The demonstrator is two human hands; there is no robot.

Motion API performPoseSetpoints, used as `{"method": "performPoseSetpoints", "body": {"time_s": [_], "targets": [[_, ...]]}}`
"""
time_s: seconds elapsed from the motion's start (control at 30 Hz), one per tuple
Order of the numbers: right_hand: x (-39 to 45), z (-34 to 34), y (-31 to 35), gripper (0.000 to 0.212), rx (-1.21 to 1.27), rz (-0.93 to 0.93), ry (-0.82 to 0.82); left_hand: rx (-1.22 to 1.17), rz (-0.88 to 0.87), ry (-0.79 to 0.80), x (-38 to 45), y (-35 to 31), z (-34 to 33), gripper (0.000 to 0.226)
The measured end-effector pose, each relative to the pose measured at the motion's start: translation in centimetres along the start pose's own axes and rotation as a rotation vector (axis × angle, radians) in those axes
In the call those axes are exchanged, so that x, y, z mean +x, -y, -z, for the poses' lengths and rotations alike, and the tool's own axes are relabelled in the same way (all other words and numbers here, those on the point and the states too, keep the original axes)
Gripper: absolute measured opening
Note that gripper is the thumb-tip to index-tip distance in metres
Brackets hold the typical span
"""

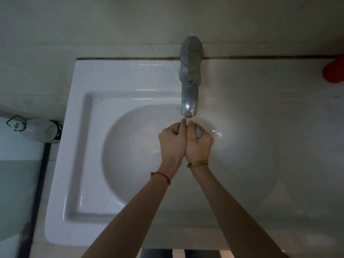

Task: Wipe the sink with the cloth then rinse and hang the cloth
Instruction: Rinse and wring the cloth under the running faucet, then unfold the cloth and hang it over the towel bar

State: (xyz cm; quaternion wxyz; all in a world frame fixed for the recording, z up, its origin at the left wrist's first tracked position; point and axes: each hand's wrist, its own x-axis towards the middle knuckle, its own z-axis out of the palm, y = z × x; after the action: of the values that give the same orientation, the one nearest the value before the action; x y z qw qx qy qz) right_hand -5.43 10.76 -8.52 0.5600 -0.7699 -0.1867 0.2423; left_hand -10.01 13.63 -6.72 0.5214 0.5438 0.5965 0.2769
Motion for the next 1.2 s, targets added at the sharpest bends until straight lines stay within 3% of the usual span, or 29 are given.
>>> {"method": "performPoseSetpoints", "body": {"time_s": [0.13, 0.43, 0.57, 0.67, 0.77, 0.87, 0.97, 1.03, 1.2], "targets": [[0.1, 0.3, -0.4, 0.054, -0.009, 0.041, 0.048, -0.018, 0.029, 0.002, 0.2, 0.4, -0.1, 0.047], [0.1, 1.3, -1.7, 0.037, -0.073, 0.181, 0.153, 0.015, 0.075, 0.051, -0.3, 1.4, -0.3, 0.051], [-0.4, 2.6, -2.5, 0.036, -0.108, 0.231, 0.15, 0.151, 0.026, 0.194, -0.6, 1.2, 0.1, 0.051], [-1.6, 4.3, -2.5, 0.036, -0.149, 0.142, 0.176, 0.35, -0.002, 0.361, -1.2, 0.2, 1.0, 0.05], [-3.1, 6.0, -0.8, 0.041, -0.2, -0.116, 0.275, 0.425, 0.03, 0.426, -2.6, -1.2, 2.3, 0.045], [-3.7, 8.0, 1.2, 0.045, -0.158, -0.341, 0.366, 0.28, 0.188, 0.43, -4.4, -2.5, 4.3, 0.032], [-4.3, 9.7, 3.1, 0.027, -0.036, -0.435, 0.476, 0.048, 0.29, 0.445, -6.5, -3.3, 7.6, 0.029], [-5.2, 10.4, 4.7, 0.016, -0.028, -0.409, 0.552, -0.069, 0.314, 0.436, -8.1, -3.8, 10.1, 0.035], [-8.3, 9.5, 8.9, 0.016, -0.193, -0.204, 0.78, -0.203, 0.308, 0.301, -12.4, -4.6, 15.6, 0.033]]}}
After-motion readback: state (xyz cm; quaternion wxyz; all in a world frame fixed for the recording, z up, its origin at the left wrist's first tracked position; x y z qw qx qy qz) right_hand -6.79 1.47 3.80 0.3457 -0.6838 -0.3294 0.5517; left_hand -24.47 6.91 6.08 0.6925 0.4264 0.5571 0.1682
